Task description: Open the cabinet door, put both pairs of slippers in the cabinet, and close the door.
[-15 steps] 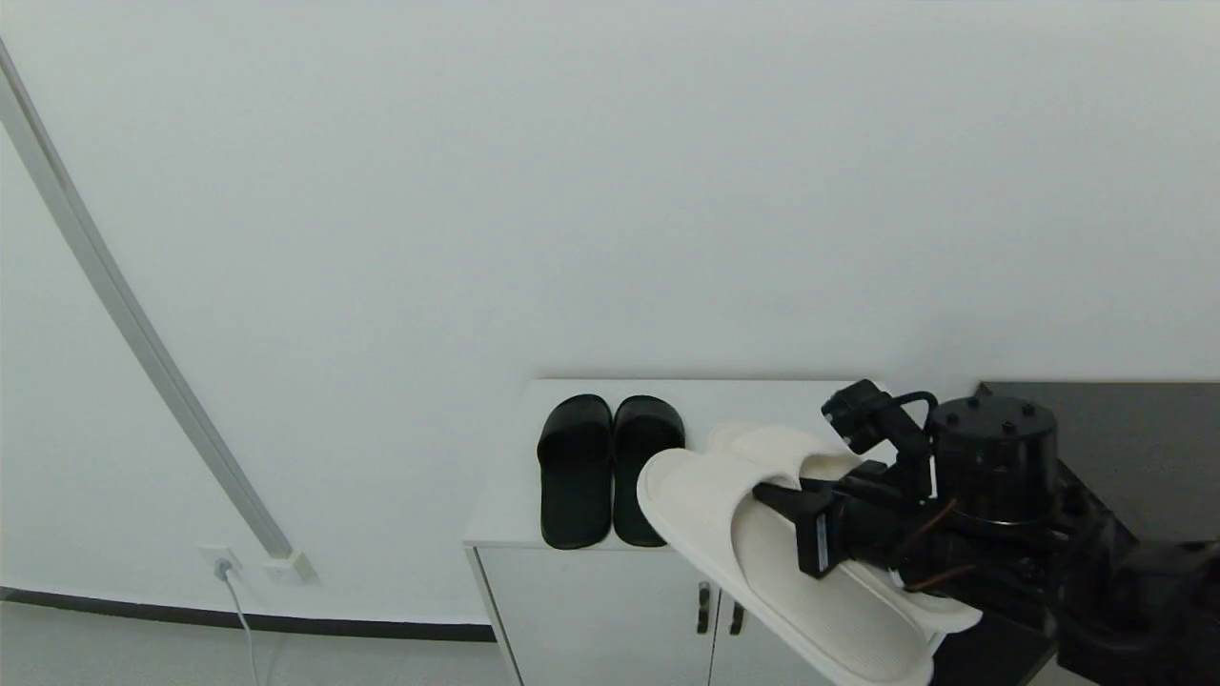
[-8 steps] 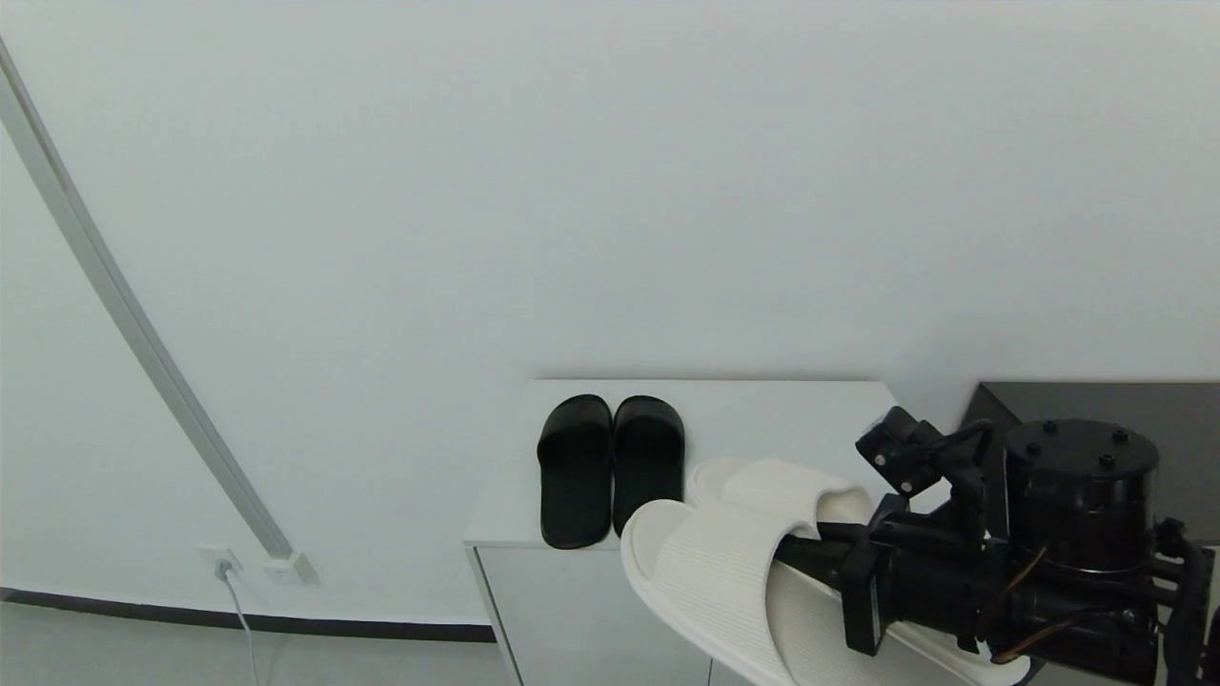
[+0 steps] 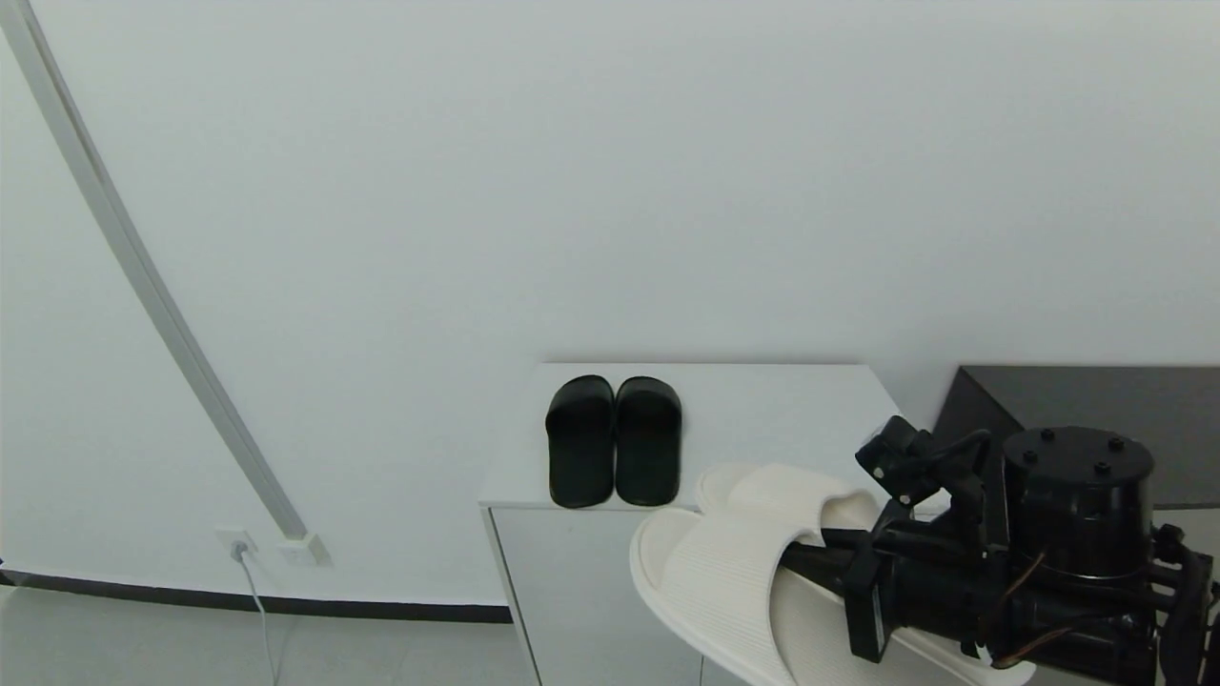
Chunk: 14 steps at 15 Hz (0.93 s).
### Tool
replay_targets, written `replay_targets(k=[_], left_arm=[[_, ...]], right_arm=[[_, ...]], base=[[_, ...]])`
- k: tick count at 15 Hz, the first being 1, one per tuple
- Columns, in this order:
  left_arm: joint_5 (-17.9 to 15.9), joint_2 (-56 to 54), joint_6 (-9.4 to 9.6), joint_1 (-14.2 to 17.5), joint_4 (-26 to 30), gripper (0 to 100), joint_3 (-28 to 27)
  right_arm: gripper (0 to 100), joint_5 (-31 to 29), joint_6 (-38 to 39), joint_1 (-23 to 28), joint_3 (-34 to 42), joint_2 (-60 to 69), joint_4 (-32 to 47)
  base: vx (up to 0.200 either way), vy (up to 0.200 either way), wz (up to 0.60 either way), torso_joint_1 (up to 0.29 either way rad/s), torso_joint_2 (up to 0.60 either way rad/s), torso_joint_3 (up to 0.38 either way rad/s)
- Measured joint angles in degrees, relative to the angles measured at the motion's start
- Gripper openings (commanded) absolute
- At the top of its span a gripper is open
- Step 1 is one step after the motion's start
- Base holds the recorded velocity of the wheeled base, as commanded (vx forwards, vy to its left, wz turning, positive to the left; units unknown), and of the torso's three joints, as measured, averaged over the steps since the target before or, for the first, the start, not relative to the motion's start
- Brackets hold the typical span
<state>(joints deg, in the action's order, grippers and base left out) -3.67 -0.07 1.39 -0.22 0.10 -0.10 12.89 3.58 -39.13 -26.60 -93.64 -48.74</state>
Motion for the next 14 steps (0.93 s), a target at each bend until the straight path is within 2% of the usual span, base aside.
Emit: replay_targets(k=[14], left_arm=[[0.00,0.00,-0.52,-0.07,0.00,0,0.00]], right_arm=[[0,0.16,-2.69,-0.02,1.77,0.22,-0.39]], base=[[0.000,0.000,-0.04,0.001,0.00,0.000]])
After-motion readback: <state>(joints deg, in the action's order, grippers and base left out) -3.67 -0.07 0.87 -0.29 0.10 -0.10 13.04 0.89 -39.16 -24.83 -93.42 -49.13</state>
